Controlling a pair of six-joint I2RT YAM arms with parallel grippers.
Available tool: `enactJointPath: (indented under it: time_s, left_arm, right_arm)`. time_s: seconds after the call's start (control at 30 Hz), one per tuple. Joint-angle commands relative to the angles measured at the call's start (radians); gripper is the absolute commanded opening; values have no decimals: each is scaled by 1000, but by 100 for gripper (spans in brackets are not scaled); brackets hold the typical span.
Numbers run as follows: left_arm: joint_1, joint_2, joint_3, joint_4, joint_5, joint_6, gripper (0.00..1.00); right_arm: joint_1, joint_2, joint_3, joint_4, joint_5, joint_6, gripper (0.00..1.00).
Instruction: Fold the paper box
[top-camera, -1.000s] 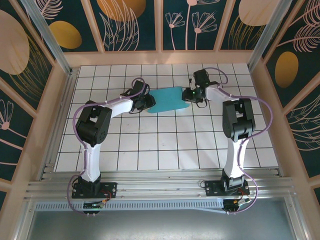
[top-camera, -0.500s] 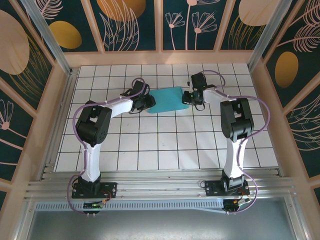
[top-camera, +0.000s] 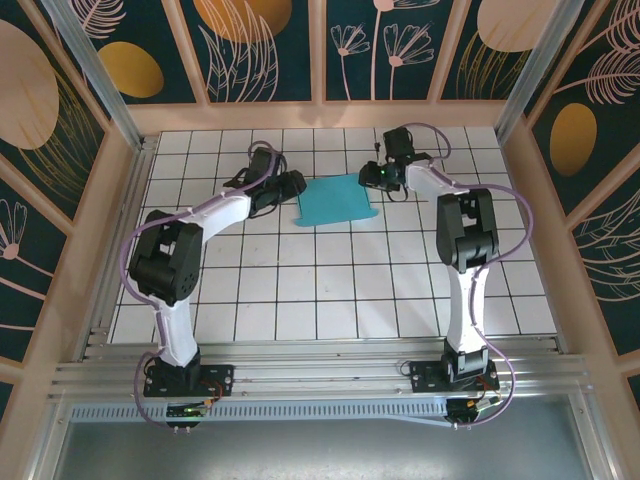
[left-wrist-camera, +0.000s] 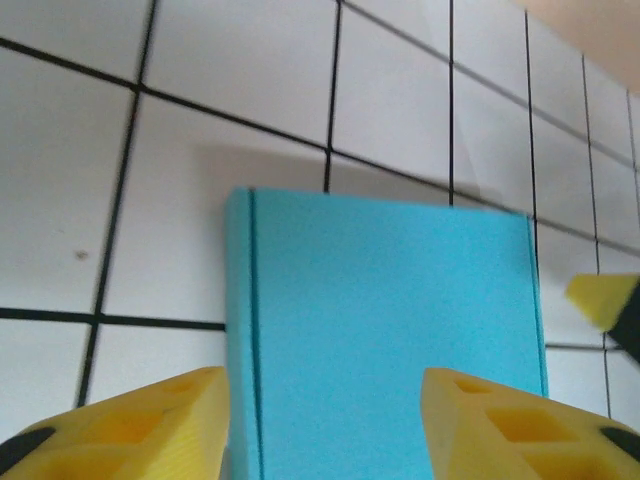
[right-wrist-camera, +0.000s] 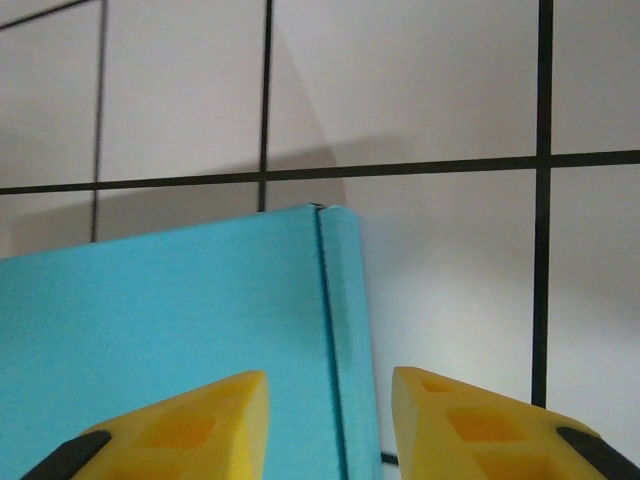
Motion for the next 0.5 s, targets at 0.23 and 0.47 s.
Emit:
enactJointPath:
  time_s: [0.23,0.47]
  left_arm:
    - [73,42,-96,169,195,31,66]
    - [98,124,-65,202,323,60,67]
  right_arm:
    - [-44,62,-76,45,-153,41,26]
    - [-139,66,-180,90,-197,54,18]
